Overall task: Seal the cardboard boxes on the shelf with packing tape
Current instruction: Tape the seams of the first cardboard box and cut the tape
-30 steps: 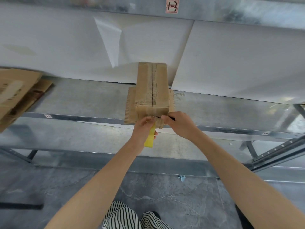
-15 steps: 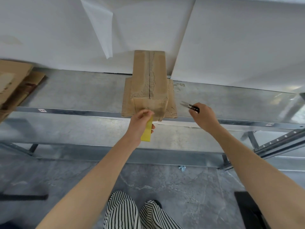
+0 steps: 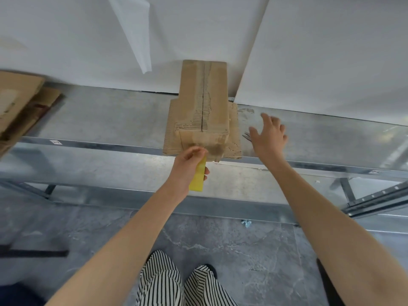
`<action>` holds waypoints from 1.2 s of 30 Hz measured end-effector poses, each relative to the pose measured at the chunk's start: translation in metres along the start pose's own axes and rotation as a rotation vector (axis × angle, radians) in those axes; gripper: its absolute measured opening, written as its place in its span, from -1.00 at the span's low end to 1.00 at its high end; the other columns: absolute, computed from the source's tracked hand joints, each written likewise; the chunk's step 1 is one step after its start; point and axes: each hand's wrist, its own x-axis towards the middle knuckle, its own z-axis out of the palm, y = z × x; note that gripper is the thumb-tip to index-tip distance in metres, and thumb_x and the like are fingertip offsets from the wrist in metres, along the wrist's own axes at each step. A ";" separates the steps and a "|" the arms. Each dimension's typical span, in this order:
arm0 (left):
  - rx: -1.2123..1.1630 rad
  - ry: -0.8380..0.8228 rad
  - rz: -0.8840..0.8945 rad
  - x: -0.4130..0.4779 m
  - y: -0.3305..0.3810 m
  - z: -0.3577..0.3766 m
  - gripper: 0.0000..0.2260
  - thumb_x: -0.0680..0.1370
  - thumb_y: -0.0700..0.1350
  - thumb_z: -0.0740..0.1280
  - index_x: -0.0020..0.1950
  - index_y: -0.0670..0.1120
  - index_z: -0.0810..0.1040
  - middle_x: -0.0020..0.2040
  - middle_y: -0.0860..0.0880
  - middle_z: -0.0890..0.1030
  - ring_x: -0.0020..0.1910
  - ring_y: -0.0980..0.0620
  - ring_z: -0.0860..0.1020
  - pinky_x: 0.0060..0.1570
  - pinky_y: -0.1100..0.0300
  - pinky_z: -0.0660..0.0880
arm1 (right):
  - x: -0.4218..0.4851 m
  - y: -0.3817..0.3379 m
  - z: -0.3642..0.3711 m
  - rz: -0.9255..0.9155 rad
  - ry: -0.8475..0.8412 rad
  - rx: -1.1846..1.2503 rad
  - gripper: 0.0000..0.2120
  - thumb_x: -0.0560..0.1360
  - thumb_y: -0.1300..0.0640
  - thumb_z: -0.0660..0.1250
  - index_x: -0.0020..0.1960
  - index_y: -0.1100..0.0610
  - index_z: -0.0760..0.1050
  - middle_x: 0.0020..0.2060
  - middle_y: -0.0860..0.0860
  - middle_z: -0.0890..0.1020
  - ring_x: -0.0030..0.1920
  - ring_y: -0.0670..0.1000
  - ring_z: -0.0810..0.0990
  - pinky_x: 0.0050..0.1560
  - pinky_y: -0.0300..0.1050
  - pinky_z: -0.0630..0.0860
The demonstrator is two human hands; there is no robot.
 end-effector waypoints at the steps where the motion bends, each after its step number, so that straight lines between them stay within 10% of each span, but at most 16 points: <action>1: -0.001 0.001 -0.005 -0.001 0.000 0.000 -0.92 0.58 -0.15 0.30 -0.09 -0.04 0.56 -0.23 -0.04 0.55 -0.45 0.05 0.54 -0.42 0.20 0.50 | -0.007 -0.017 -0.006 -0.107 0.113 0.140 -0.58 0.58 0.03 0.19 0.40 0.13 0.33 0.33 0.12 0.40 0.32 0.16 0.33 0.28 0.09 0.25; 7: -0.009 -0.024 0.012 -0.002 0.002 0.000 -0.93 0.58 -0.15 0.30 -0.10 -0.07 0.54 -0.27 -0.07 0.52 -0.43 0.01 0.51 -0.36 0.17 0.45 | -0.045 -0.073 -0.011 -0.802 0.086 0.009 -0.57 0.58 -0.08 0.17 0.30 0.18 0.48 0.30 0.16 0.47 0.30 0.22 0.40 0.28 0.14 0.31; 22: 0.022 -0.031 -0.080 -0.006 -0.003 -0.019 -0.89 0.57 -0.14 0.32 -0.16 -0.09 0.53 -0.29 -0.10 0.49 -0.51 0.01 0.49 -0.48 0.24 0.44 | -0.035 -0.065 -0.003 -0.833 0.056 -0.276 -0.36 0.32 -0.11 0.50 0.30 0.16 0.48 0.26 0.16 0.52 0.27 0.21 0.47 0.16 0.20 0.42; 30: 0.143 -0.021 0.034 -0.018 0.011 -0.040 -0.89 0.56 -0.07 0.33 -0.13 -0.08 0.52 -0.32 -0.06 0.50 -0.49 0.03 0.51 -0.46 0.21 0.44 | -0.029 -0.077 -0.009 -0.759 -0.093 -0.600 -0.19 0.38 -0.17 0.37 0.50 0.04 0.11 0.48 0.03 0.19 0.46 0.07 0.15 0.39 0.28 0.05; 36: 0.263 -0.103 0.096 -0.029 0.029 -0.044 -0.87 0.55 -0.21 0.26 -0.13 -0.01 0.54 -0.36 -0.01 0.51 -0.42 0.04 0.54 -0.41 0.20 0.46 | -0.050 -0.099 -0.036 -0.829 -0.025 -0.261 -0.44 0.39 0.06 0.29 0.38 0.14 0.34 0.37 0.07 0.38 0.39 0.09 0.30 0.38 0.22 0.13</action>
